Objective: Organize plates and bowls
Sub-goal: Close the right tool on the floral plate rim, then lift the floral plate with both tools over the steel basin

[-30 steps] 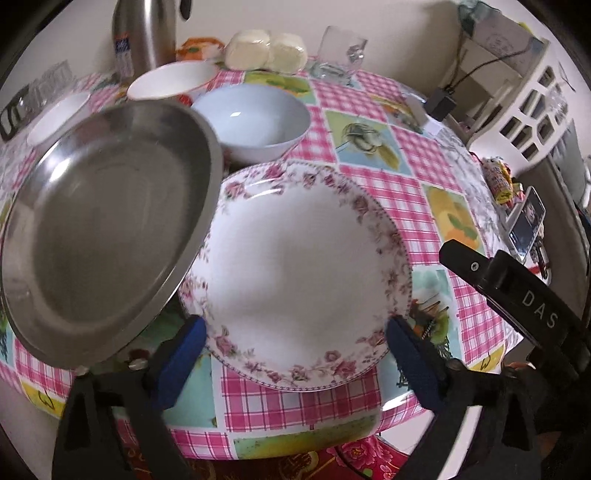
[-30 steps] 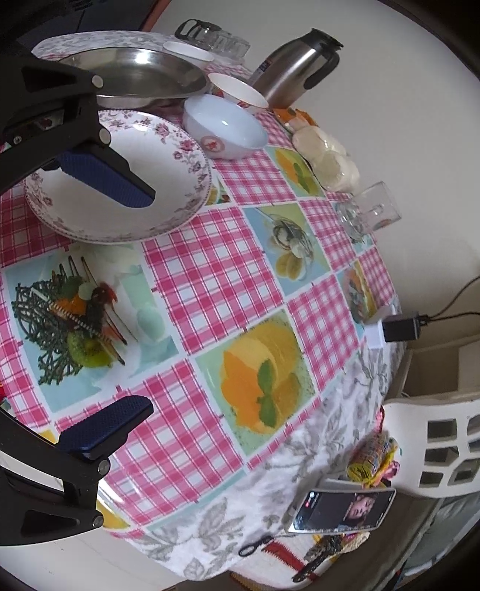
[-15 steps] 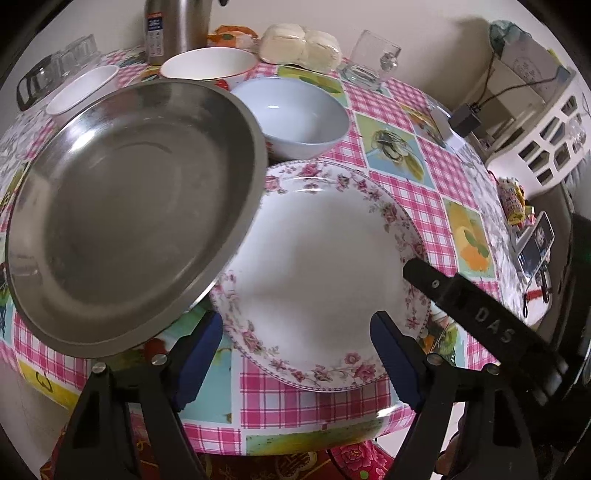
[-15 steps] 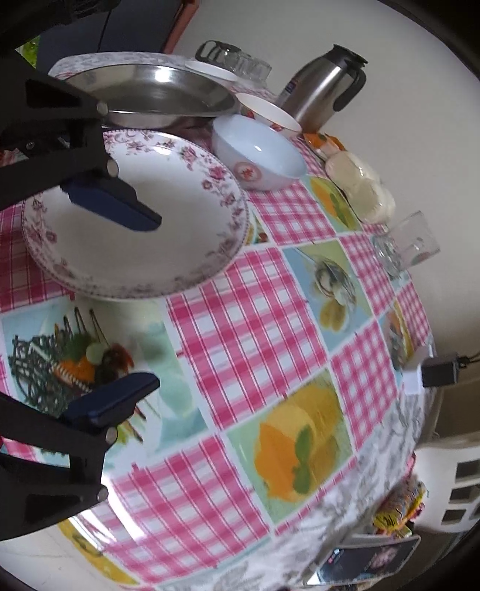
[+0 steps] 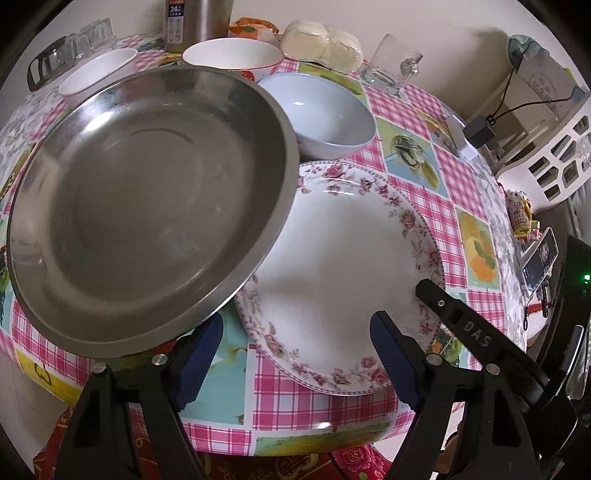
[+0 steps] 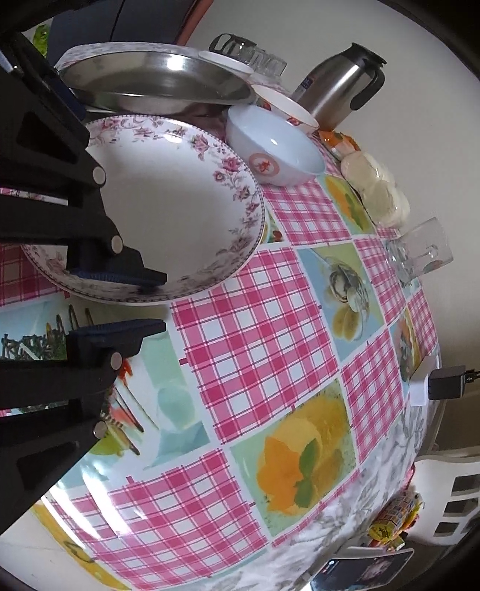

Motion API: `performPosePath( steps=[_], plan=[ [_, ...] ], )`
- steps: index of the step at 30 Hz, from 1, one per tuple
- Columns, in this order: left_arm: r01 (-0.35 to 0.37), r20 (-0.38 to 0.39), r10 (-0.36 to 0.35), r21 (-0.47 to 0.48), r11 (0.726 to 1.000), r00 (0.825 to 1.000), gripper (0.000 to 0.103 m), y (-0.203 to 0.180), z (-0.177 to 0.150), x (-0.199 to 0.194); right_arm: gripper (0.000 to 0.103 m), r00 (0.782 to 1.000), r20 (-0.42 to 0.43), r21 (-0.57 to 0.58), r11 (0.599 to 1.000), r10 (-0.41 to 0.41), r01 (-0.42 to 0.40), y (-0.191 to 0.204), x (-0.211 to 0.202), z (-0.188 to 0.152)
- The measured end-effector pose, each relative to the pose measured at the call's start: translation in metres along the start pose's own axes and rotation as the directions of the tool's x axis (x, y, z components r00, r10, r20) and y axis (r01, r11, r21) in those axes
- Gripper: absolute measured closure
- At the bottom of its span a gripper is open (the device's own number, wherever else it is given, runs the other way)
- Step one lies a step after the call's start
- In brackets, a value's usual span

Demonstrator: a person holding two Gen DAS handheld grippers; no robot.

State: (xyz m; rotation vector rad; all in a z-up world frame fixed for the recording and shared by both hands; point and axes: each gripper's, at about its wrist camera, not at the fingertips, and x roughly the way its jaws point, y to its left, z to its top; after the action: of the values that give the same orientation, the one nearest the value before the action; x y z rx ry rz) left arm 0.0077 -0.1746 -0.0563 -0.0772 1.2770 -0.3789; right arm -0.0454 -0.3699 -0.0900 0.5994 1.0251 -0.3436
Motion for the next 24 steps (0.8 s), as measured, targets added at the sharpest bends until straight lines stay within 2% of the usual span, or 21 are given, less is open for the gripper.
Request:
performPosePath(
  steps=[3, 8, 11, 15, 18, 24],
  plan=[
    [-0.002, -0.007, 0.002, -0.001, 1.0, 1.0, 0.026, 0.002, 0.001, 0.004, 0.083, 1.0, 0.0, 0.019, 1.0, -0.002, 0.002, -0.006, -0.001, 0.002],
    [0.005, -0.032, -0.005, 0.007, 1.0, 0.999, 0.037, 0.0, 0.0, 0.015, 0.083, 0.998, 0.009, 0.033, 0.998, -0.054, 0.054, -0.019, -0.007, 0.004],
    [0.015, -0.044, -0.014, 0.007, 1.0, 0.999, 0.051, -0.002, 0.001, 0.022, 0.083, 1.0, 0.006, 0.068, 0.997, -0.03, 0.03, -0.028, -0.008, 0.004],
    [0.028, -0.052, -0.029, -0.007, 1.0, 0.998, 0.061, -0.001, 0.004, 0.03, 0.084, 1.0, 0.004, 0.071, 0.997, -0.02, 0.019, -0.03, -0.007, 0.004],
    [0.031, -0.038, -0.031, -0.006, 0.999, 0.999, 0.065, -0.001, 0.006, 0.031, 0.083, 1.0, -0.001, 0.074, 0.997, -0.005, 0.005, -0.03, -0.005, 0.004],
    [0.036, -0.008, -0.036, 0.009, 0.999, 0.999, 0.067, -0.004, 0.01, 0.034, 0.083, 1.0, -0.005, 0.09, 0.996, 0.029, -0.029, -0.032, -0.002, 0.004]
  ],
)
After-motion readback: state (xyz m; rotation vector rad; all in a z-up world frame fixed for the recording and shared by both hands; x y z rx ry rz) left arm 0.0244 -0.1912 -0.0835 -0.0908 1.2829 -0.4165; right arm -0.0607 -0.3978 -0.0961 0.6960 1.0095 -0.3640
